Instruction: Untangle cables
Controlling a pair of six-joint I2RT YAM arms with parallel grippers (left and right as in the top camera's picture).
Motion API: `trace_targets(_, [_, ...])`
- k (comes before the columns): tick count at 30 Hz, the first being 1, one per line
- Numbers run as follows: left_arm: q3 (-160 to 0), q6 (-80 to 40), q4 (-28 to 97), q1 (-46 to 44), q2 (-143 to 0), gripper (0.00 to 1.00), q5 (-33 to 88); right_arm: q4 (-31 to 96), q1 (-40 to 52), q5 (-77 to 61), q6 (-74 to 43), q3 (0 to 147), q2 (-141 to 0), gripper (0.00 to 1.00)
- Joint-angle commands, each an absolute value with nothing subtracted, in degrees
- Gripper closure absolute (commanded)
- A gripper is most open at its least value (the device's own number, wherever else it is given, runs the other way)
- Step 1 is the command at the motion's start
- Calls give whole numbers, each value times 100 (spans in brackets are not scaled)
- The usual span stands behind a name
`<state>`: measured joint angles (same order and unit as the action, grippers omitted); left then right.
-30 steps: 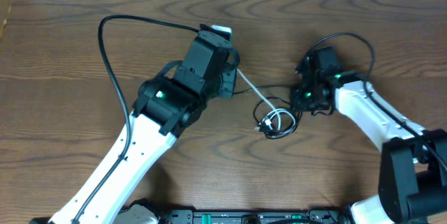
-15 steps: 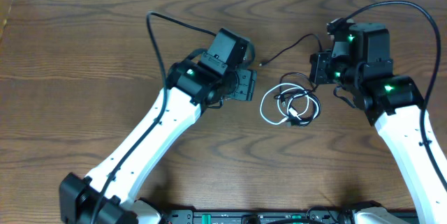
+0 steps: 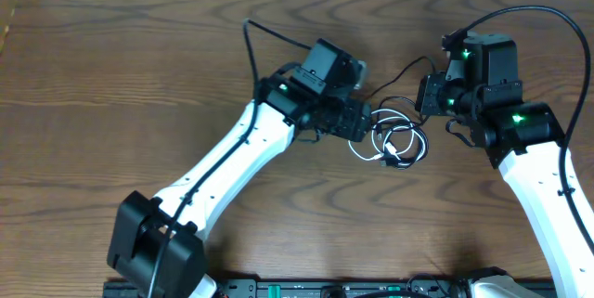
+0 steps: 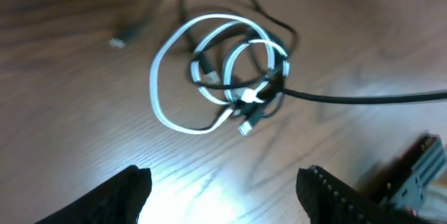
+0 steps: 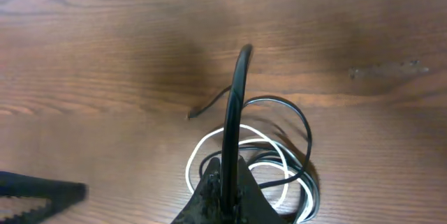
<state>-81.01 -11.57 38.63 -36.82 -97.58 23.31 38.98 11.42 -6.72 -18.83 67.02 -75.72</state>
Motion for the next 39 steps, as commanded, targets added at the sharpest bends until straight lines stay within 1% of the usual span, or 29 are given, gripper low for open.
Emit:
trace_targets(1, [-8143,-432,3752,-3861,-9845,26,2589,3822,1120,-528,-2567,6761,-7575,99])
trace_targets(3, [-8143,-266,3712,-3924,-9894,26,2418,3844,1046,-185,-2891,6761,-7575,99])
trace_targets(7, [-8141,-263,3715,-4012,-10036,26,1588,4082,790,705,-3514,6761,-7575,99])
trace_targets(11, [-8138,-263,3645,-4010,-10261,25,1557,4508,384,869,-3599,6761,-7575,99])
trace_targets(12, [-8138,-263,3618,-4012,-10324,25,1559,4681,279,869,-3597,6761,-7575,95])
trace_targets(13, [-8138,-281,3586,-4012,-10392,25,1559,4866,187,869,-3597,6761,-7575,82])
trace_targets(14, [-8138,-283,3564,-4016,-10449,25,1581,5004,132,867,-3594,6761,-7575,64])
trace_targets(15, [-8138,-290,3542,-4018,-10503,25,1592,5225,67,864,-3594,6761,-7575,54])
trace_targets(17, [-8138,-336,3487,-4040,-10617,25,1605,5494,30,843,-3454,6761,-7575,46])
trace_targets(21, [-8134,-591,3387,-4091,-10794,25,1605,5935,54,438,-2471,6759,-7577,40])
trace_targets(24, [-8134,-711,3253,-4112,-10901,25,1601,6145,51,263,-2102,6759,-7577,36])
trace_targets(29, [-8134,-998,2801,-4115,-11085,25,1603,6307,45,287,-2067,6759,-7575,32])
trace_targets(32, [-8134,-1085,2589,-4123,-11172,22,1603,6305,47,279,-2071,6759,-7575,31])
trace_targets(35, [-8134,-1081,2425,-4152,-11227,21,1603,6302,45,283,-2071,6759,-7575,30])
trace_targets(37, [-8134,-963,2381,-4189,-11236,20,1601,6302,47,281,-2071,6759,-7575,29])
trace_targets(39, [-8134,-519,2392,-4230,-11236,20,1601,6302,47,281,-2071,6759,-7575,29])
